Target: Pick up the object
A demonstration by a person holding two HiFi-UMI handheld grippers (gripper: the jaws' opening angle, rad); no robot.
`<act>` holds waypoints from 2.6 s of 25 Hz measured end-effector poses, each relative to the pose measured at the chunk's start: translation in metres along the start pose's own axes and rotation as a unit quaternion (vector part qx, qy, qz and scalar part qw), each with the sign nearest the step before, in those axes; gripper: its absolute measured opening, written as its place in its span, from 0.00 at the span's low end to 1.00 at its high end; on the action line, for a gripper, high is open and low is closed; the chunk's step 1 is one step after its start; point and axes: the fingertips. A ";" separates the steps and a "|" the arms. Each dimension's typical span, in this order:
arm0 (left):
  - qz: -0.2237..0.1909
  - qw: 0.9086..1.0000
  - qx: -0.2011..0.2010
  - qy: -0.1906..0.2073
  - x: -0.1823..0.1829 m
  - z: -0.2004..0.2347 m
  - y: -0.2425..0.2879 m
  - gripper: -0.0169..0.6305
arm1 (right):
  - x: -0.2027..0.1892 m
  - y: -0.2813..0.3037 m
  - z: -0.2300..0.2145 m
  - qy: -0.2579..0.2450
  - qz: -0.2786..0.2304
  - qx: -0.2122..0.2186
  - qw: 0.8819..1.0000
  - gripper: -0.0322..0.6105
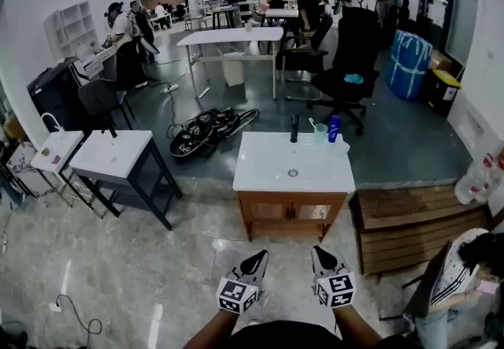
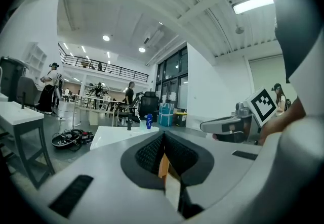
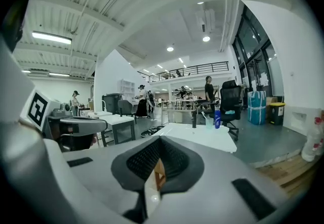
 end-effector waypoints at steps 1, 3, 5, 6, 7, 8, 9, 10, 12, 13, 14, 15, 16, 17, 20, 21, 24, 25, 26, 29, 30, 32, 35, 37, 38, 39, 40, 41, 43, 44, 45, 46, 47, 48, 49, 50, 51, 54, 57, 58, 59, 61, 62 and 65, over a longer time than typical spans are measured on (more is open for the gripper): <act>0.002 1.000 -0.005 0.002 -0.003 0.000 -0.002 0.05 | -0.002 0.001 0.003 0.005 0.003 0.000 1.000 0.08; 0.005 1.000 -0.016 0.007 -0.007 0.001 -0.005 0.05 | -0.007 0.003 0.008 0.016 0.007 -0.004 1.000 0.08; 0.005 1.000 -0.024 0.010 -0.008 0.005 -0.006 0.05 | -0.008 0.004 0.013 0.025 0.006 -0.007 1.000 0.08; 0.005 1.000 -0.026 0.011 -0.008 0.008 -0.007 0.05 | -0.008 0.004 0.015 0.026 0.006 -0.007 1.000 0.08; 0.006 1.000 -0.029 0.012 -0.007 0.010 -0.007 0.05 | -0.007 0.004 0.018 0.024 0.008 -0.007 1.000 0.08; 0.005 0.999 -0.031 0.013 -0.007 0.012 -0.008 0.05 | -0.007 0.004 0.020 0.021 0.010 -0.008 1.000 0.08; 0.005 0.999 -0.033 0.013 -0.007 0.014 -0.010 0.05 | -0.007 0.004 0.022 0.017 0.013 -0.010 1.000 0.08; 0.004 0.999 -0.035 0.013 -0.007 0.015 -0.011 0.05 | -0.007 0.004 0.021 0.015 0.015 -0.012 1.000 0.08; 0.006 0.999 -0.036 0.011 -0.009 0.020 -0.012 0.05 | -0.003 0.007 0.020 0.015 0.016 -0.016 1.000 0.08; 0.009 0.999 -0.035 0.010 -0.010 0.023 -0.012 0.05 | -0.001 0.009 0.019 0.017 0.014 -0.017 1.000 0.08; 0.012 0.999 -0.033 0.008 -0.011 0.026 -0.011 0.05 | 0.001 0.011 0.019 0.019 0.013 -0.016 1.000 0.08; 0.014 0.999 -0.031 0.007 -0.011 0.029 -0.011 0.05 | 0.004 0.015 0.018 0.019 0.012 -0.015 1.000 0.08; 0.014 0.999 -0.030 0.007 -0.010 0.032 -0.010 0.05 | 0.006 0.019 0.018 0.018 0.012 -0.012 1.000 0.08; 0.014 0.999 -0.028 0.007 -0.009 0.035 -0.008 0.05 | 0.007 0.023 0.017 0.017 0.011 -0.009 1.000 0.08; 0.019 1.000 -0.023 0.009 -0.008 0.045 0.002 0.05 | 0.012 0.041 0.011 0.017 0.009 -0.003 1.000 0.08; 0.021 1.000 -0.021 0.008 -0.009 0.049 0.007 0.05 | 0.014 0.047 0.007 0.018 0.006 -0.002 1.000 0.08; 0.020 1.000 -0.016 -0.002 -0.006 0.064 0.027 0.05 | 0.023 0.065 -0.008 0.019 -0.003 -0.002 1.000 0.08; 0.018 1.000 -0.015 -0.004 -0.002 0.067 0.034 0.05 | 0.026 0.070 -0.015 0.019 -0.004 -0.003 1.000 0.08; 0.016 1.000 -0.014 -0.003 0.002 0.071 0.043 0.05 | 0.028 0.076 -0.023 0.019 -0.004 -0.005 1.000 0.08; 0.015 1.000 -0.007 0.009 0.011 0.081 0.069 0.05 | 0.033 0.092 -0.050 0.017 -0.002 -0.014 1.000 0.08; 0.021 1.000 -0.005 0.014 0.013 0.085 0.079 0.05 | 0.035 0.098 -0.060 0.019 -0.003 -0.017 1.000 0.08; 0.034 0.999 -0.003 0.019 0.017 0.094 0.097 0.05 | 0.043 0.111 -0.080 0.023 -0.005 -0.023 0.999 0.08; 0.032 0.999 0.003 0.025 0.031 0.106 0.127 0.05 | 0.057 0.132 -0.108 0.020 -0.004 -0.023 1.000 0.08; 0.042 0.999 0.007 0.022 0.037 0.112 0.147 0.05 | 0.064 0.148 -0.125 0.017 -0.001 -0.018 1.000 0.08; 0.044 0.999 0.010 0.021 0.041 0.114 0.158 0.05 | 0.068 0.155 -0.133 0.018 -0.001 -0.016 1.000 0.08; 0.042 0.999 0.013 0.021 0.046 0.117 0.168 0.05 | 0.070 0.162 -0.141 0.019 0.000 -0.013 1.000 0.08; 0.037 0.999 0.016 0.021 0.051 0.119 0.178 0.05 | 0.072 0.169 -0.150 0.020 0.001 -0.010 1.000 0.08; 0.034 0.999 0.020 0.021 0.055 0.121 0.189 0.05 | 0.074 0.175 -0.158 0.020 0.002 -0.007 1.000 0.08; 0.040 0.999 0.024 0.020 0.061 0.124 0.208 0.05 | 0.077 0.189 -0.174 0.017 0.006 -0.001 1.000 0.08; 0.039 0.999 0.026 0.020 0.065 0.126 0.218 0.05 | 0.079 0.195 -0.181 0.015 0.008 0.002 1.000 0.08; 0.036 0.999 0.029 0.020 0.069 0.128 0.228 0.05 | 0.081 0.201 -0.189 0.012 0.008 0.004 1.000 0.08; 0.035 0.999 0.032 0.019 0.072 0.130 0.237 0.05 | 0.083 0.207 -0.198 0.009 0.009 0.005 1.000 0.08; 0.037 0.999 0.034 0.018 0.074 0.132 0.246 0.05 | 0.085 0.212 -0.206 0.007 0.009 0.005 1.000 0.08; 0.040 0.998 0.037 0.015 0.076 0.133 0.255 0.05 | 0.088 0.217 -0.215 0.005 0.009 0.005 1.000 0.08; 0.044 0.998 0.038 0.011 0.078 0.133 0.262 0.05 | 0.090 0.221 -0.224 0.003 0.008 0.004 1.000 0.08; 0.047 0.998 0.040 0.007 0.079 0.134 0.269 0.05 | 0.093 0.224 -0.231 0.002 0.007 0.004 1.000 0.08; 0.047 0.998 0.041 0.003 0.081 0.135 0.275 0.05 | 0.096 0.227 -0.237 0.004 0.005 0.006 1.000 0.08; 0.034 0.998 0.045 -0.003 0.090 0.138 0.291 0.05 | 0.102 0.234 -0.254 0.036 0.003 0.018 0.999 0.08; 0.035 0.998 0.046 -0.005 0.096 0.139 0.311 0.05 | 0.108 0.243 -0.273 0.043 -0.001 0.022 0.999 0.08; 0.034 0.998 0.047 -0.002 0.099 0.140 0.317 0.05 | 0.110 0.245 -0.280 0.046 -0.002 0.022 0.999 0.08; 0.031 0.998 0.048 0.001 0.102 0.141 0.323 0.05 | 0.112 0.247 -0.285 0.050 -0.003 0.022 0.998 0.08; 0.028 0.998 0.049 0.003 0.107 0.143 0.331 0.05 | 0.113 0.248 -0.294 0.058 -0.004 0.019 0.998 0.08; 0.027 0.998 0.049 0.003 0.108 0.144 0.334 0.05 | 0.113 0.249 -0.297 0.060 -0.004 0.016 0.998 0.08; 0.032 0.999 0.044 0.002 0.111 0.146 0.342 0.05 | 0.110 0.251 -0.307 0.059 0.000 0.006 0.998 0.08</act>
Point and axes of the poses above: the fingertips, and each gripper's own axes: y forward along the fingers, z to its left, x out of its top, and after that the axes turned 9 degrees about z, right-handed
